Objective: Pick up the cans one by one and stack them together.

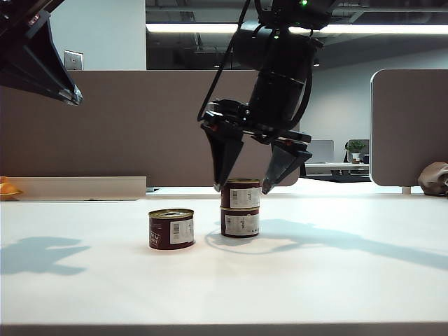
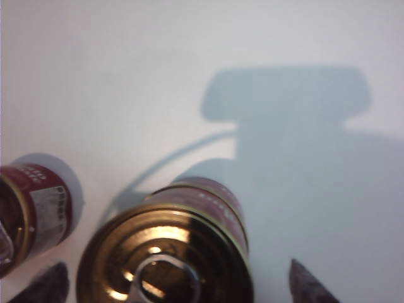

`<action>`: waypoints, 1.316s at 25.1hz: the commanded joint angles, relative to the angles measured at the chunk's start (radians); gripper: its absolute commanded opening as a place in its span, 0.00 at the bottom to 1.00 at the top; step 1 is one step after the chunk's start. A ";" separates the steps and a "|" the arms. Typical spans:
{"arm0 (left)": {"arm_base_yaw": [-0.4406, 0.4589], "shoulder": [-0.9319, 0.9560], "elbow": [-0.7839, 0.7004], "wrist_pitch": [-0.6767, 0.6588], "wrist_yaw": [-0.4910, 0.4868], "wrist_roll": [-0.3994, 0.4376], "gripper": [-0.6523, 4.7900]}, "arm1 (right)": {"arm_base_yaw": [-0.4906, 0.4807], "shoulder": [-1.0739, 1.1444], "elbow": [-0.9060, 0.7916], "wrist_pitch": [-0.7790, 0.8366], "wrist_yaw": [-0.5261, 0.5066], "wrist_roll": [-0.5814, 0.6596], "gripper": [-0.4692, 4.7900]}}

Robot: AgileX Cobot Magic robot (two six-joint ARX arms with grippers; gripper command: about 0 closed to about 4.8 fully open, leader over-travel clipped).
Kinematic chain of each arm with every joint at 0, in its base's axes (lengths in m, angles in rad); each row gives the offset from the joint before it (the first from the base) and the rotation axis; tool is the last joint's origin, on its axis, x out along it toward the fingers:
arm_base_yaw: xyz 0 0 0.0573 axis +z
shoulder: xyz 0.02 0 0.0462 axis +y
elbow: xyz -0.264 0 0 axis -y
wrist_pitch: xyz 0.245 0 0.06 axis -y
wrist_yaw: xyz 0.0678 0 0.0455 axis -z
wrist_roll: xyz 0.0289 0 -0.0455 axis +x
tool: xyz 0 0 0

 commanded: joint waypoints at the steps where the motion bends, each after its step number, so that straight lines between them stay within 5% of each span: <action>1: -0.001 -0.003 0.003 0.007 -0.002 0.003 0.11 | 0.007 -0.005 0.007 0.002 0.012 0.000 0.95; 20: -0.001 -0.009 0.003 0.010 0.000 -0.004 0.11 | 0.037 -0.119 0.007 -0.083 0.007 -0.006 0.97; 33: 0.000 -0.164 0.003 -0.070 -0.071 0.000 0.11 | 0.181 -0.102 0.007 -0.050 -0.013 0.002 0.97</action>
